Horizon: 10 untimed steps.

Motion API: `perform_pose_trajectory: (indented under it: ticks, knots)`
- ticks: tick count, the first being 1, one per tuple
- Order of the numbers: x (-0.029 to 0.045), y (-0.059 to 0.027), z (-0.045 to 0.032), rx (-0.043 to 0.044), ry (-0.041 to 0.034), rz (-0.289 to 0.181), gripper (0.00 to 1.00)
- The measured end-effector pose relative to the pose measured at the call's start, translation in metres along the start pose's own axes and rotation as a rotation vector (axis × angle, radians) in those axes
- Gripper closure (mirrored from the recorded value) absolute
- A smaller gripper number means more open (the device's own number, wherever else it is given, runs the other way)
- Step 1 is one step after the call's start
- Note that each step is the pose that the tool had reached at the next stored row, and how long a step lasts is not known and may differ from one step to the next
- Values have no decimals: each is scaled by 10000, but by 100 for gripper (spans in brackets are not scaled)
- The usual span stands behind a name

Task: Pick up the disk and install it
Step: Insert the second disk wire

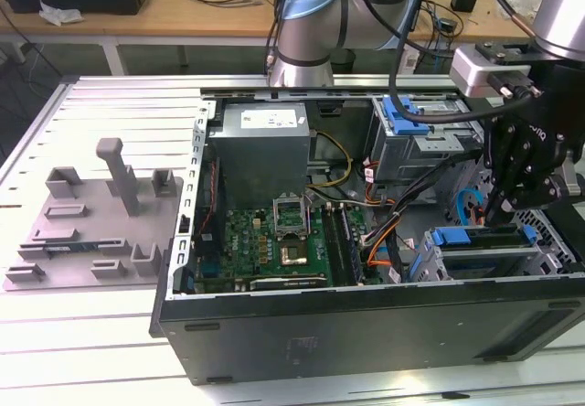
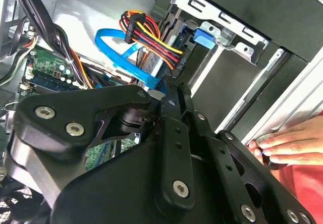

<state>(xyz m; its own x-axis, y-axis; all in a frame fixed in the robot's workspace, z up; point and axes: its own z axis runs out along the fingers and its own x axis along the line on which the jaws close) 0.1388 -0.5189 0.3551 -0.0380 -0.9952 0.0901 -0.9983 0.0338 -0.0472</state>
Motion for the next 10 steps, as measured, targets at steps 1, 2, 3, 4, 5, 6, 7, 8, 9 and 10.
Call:
perform_pose_trajectory:
  ticks: [1,2,3,4,5,6,7,8,9,10]
  knots:
    - [0,0,4,0,0,0,84]
    - [-1,0,7,0,0,0,84]
    - [-1,0,12,0,0,0,84]
    - [-2,1,18,0,0,0,84]
    - [-2,1,24,0,-4,0,84]
    - [-2,1,27,0,-9,1,84]
    - [-2,1,30,-1,-25,1,84]
    - [-3,2,34,-2,-59,3,84]
    - [-3,2,37,-3,-87,4,84]
    - [-4,2,39,-5,-122,5,84]
